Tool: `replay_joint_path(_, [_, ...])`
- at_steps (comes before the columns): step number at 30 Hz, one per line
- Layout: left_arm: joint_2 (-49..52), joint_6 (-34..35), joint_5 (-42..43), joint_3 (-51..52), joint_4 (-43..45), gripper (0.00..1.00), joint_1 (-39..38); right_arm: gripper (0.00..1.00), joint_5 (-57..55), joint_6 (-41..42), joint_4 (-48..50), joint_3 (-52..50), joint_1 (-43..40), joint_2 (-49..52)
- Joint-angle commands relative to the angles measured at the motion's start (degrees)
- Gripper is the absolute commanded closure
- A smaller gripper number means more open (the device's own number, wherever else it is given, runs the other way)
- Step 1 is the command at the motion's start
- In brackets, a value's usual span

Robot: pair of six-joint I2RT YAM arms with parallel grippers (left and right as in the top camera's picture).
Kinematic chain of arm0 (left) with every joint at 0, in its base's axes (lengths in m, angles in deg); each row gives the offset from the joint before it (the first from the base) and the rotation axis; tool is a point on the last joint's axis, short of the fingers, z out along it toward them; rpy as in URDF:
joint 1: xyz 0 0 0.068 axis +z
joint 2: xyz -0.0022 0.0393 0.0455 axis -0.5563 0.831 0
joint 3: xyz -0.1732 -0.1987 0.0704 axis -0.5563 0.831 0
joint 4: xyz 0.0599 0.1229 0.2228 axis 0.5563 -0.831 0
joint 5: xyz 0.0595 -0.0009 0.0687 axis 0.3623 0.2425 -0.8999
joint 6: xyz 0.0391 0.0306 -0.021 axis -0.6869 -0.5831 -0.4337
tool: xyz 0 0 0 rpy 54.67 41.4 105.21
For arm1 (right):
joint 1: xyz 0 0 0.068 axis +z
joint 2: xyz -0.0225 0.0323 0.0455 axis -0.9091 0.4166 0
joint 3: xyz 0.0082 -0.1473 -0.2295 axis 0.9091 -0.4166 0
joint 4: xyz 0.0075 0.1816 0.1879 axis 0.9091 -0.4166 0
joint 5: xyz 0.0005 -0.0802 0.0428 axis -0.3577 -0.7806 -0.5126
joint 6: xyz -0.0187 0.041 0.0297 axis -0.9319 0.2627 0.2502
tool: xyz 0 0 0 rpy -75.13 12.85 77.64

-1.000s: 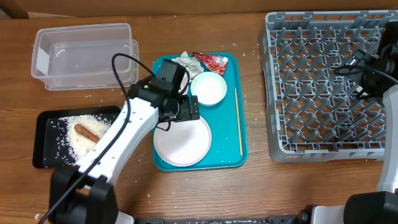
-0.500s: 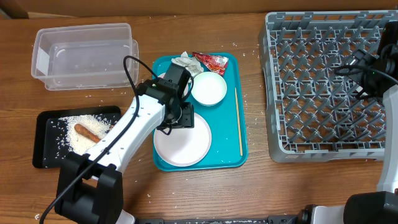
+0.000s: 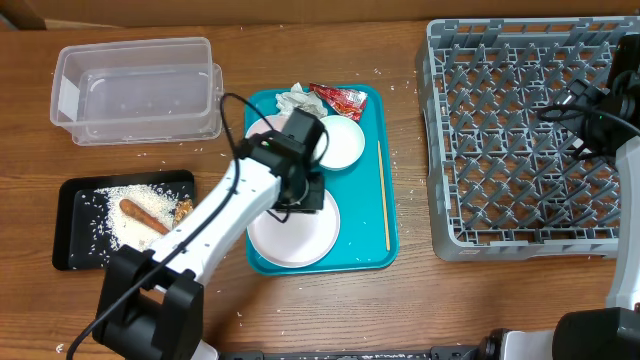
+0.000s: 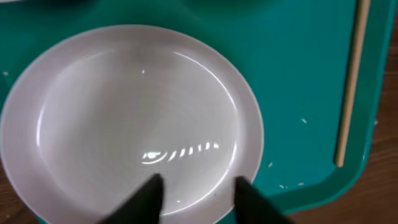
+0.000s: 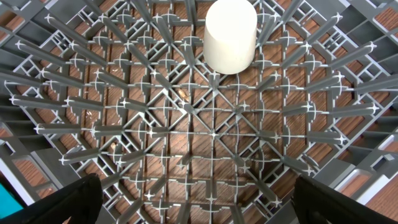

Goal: Sort waste into correct bins and load items into the dishwasher

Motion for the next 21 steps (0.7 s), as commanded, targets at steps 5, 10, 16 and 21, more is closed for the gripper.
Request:
replay_joint_path(5, [0.7, 0.2, 0.8, 0.1, 3.0, 0.00, -3.7, 0.00, -0.4, 0.3, 0.1, 1.0, 0.0, -0.4])
replay_joint_path(10, [0.7, 1.6, -6.6, 0.1, 2.3, 0.00, -2.9, 0.00, -0.4, 0.3, 0.1, 1.0, 0.0, -0.4])
replay_joint_path(16, [0.7, 7.1, -9.6, 0.1, 0.0, 0.00, 3.1, 0.00, -0.4, 0.3, 0.1, 1.0, 0.0, -0.4])
replay_joint_path(21, [0.7, 7.1, -9.7, 0.1, -3.4, 0.00, 8.7, 0.00, -0.4, 0.3, 0.1, 1.0, 0.0, -0.4])
